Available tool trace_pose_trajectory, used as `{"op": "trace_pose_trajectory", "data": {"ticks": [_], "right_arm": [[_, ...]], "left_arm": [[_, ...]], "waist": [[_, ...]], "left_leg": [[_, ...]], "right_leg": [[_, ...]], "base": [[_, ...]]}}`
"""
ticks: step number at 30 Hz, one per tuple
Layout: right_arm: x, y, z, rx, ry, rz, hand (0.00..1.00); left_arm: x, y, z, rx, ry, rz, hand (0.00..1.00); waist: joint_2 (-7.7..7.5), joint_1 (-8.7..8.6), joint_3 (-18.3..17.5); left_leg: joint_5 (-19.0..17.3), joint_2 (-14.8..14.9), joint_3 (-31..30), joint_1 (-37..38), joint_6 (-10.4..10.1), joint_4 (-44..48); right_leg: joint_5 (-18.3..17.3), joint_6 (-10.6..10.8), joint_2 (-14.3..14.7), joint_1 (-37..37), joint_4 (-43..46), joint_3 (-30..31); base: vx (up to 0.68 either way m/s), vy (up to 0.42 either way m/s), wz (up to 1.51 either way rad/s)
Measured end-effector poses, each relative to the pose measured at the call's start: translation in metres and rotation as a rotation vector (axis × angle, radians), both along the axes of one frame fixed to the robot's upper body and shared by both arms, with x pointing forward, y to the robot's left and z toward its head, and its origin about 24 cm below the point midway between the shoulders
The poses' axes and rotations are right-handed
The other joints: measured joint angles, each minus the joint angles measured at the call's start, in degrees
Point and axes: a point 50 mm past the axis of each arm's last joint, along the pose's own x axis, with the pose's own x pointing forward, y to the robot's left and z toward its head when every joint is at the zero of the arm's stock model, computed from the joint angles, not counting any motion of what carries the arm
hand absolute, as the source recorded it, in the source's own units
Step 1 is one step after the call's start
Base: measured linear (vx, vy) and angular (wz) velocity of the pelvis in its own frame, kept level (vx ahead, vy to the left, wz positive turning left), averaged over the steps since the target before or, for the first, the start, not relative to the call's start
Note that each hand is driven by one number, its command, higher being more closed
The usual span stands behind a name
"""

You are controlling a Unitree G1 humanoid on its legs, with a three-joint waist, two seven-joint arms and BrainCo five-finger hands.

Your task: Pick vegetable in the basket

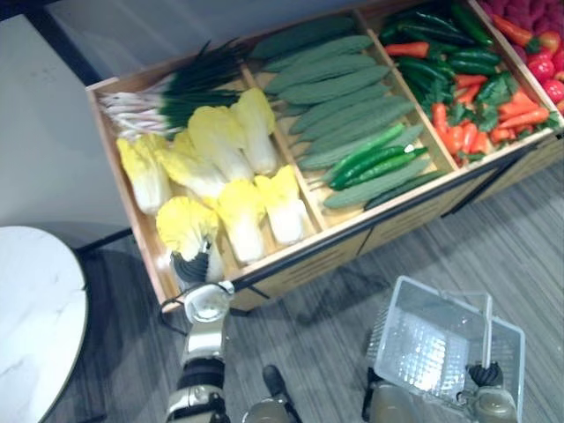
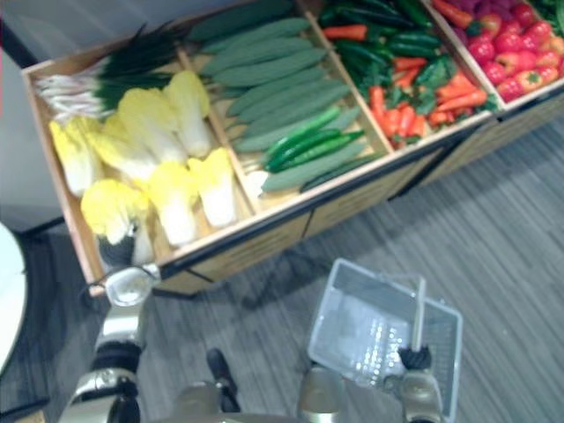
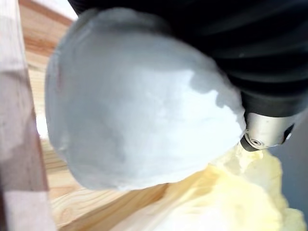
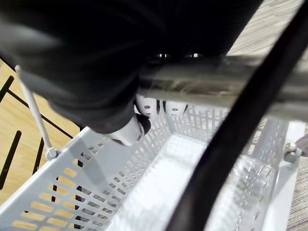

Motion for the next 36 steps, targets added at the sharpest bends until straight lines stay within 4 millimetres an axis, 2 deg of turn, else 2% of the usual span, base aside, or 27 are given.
{"op": "trace_pose_trajectory", "data": {"ticks": [6,12,15,17,18,21,23,24,26,28,32,34,36], "right_arm": [[-0.012,-0.011,-0.002,-0.001,0.042,-0.056,1.00],[-0.015,-0.025,0.004,-0.033,0.055,-0.040,1.00],[-0.010,-0.030,0.010,-0.070,0.054,0.016,1.00],[0.005,-0.032,0.023,-0.117,0.025,0.121,1.00],[0.009,-0.033,0.027,-0.136,0.020,0.156,1.00],[0.039,-0.041,0.058,-0.254,-0.024,0.359,1.00],[0.067,-0.043,0.088,-0.338,-0.085,0.508,1.00],[0.073,-0.043,0.095,-0.357,-0.096,0.543,1.00],[0.090,-0.038,0.115,-0.410,-0.145,0.635,1.00],[0.096,-0.031,0.123,-0.422,-0.185,0.666,1.00],[0.107,-0.013,0.135,-0.443,-0.221,0.784,1.00],[0.113,0.001,0.145,-0.476,-0.237,0.901,1.00],[0.115,0.005,0.152,-0.503,-0.238,0.970,1.00]], "left_arm": [[-0.001,-0.012,0.045,0.145,-0.179,-0.050,1.00],[-0.012,-0.018,0.080,0.266,-0.338,-0.039,1.00],[-0.014,-0.031,0.099,0.327,-0.422,-0.078,1.00],[-0.015,-0.047,0.110,0.391,-0.470,-0.160,1.00],[-0.015,-0.051,0.111,0.410,-0.476,-0.191,1.00],[-0.013,-0.076,0.114,0.509,-0.495,-0.429,1.00],[-0.013,-0.100,0.105,0.573,-0.479,-0.645,1.00],[-0.012,-0.107,0.103,0.581,-0.473,-0.706,1.00],[-0.014,-0.136,0.092,0.617,-0.443,-0.925,1.00],[-0.018,-0.156,0.085,0.606,-0.420,-1.091,1.00],[-0.031,-0.191,0.083,0.574,-0.441,-1.335,1.00],[-0.039,-0.208,0.084,0.594,-0.463,-1.483,1.00],[-0.044,-0.217,0.082,0.618,-0.462,-1.562,1.00]], "waist": [[1.70,1.41,-1.4],[1.82,1.34,-3.5],[1.78,0.99,-4.9],[1.76,0.38,-5.0],[1.77,0.13,-5.0],[1.66,-0.71,-5.3],[1.66,-1.79,-5.3],[1.69,-1.80,-5.3],[1.61,-1.82,-5.5],[1.64,-1.99,-6.6],[1.65,-2.98,-6.8],[1.29,-3.18,-7.8],[1.63,-3.31,-8.1]], "left_leg": [[0.2,0.0,-0.7,0.1,0.2,-0.4],[-0.4,0.6,3.2,2.1,0.6,-0.5],[-0.6,0.7,5.4,2.8,0.5,-0.7],[-1.0,0.7,8.0,4.1,0.4,-0.6],[-1.1,0.7,8.4,4.3,0.5,-0.7],[-1.3,0.6,12.5,5.5,0.3,-0.5],[-1.9,0.6,16.3,7.9,-0.2,-0.5],[-2.0,0.7,17.4,8.4,-0.4,-0.5],[-2.8,0.9,21.3,10.2,-0.8,-0.8],[-3.0,1.0,24.1,10.3,-1.1,-0.6],[-4.2,1.4,27.9,12.3,-2.4,-0.3],[-6.6,3.3,30.4,11.8,-3.0,4.0],[-7.6,4.5,31.7,11.9,-3.1,6.4]], "right_leg": [[-0.3,0.5,0.1,0.4,0.5,-0.2],[-0.1,0.9,1.0,-0.6,0.8,3.8],[0.9,1.1,1.6,-1.2,-0.2,6.1],[1.7,1.1,2.1,-1.2,-0.9,8.3],[2.2,1.0,2.2,-1.3,-1.0,8.9],[3.4,1.0,2.9,-2.9,-1.3,12.9],[4.2,1.0,4.0,-2.9,-1.9,16.4],[4.4,1.0,4.3,-3.0,-2.0,17.3],[5.1,0.9,5.4,-3.5,-2.3,20.6],[5.3,1.0,5.7,-4.9,-2.2,22.6],[5.5,1.0,6.9,-5.0,-1.3,25.0],[5.4,1.0,7.4,-6.1,-0.8,25.9],[5.4,1.0,7.8,-6.1,-0.6,26.2]], "base": [[-0.04,0.013,0.07],[-0.04,0.005,-0.32],[0.00,0.005,-0.42],[0.01,0.007,-0.50],[0.00,0.008,-0.56],[0.01,0.012,-0.71],[0.00,0.015,-0.81],[-0.03,0.012,-0.88],[-0.04,-0.001,-0.81],[-0.04,-0.025,-0.59],[-0.05,-0.009,-0.47],[-0.01,-0.020,-0.41],[0.01,-0.006,-0.31]]}}
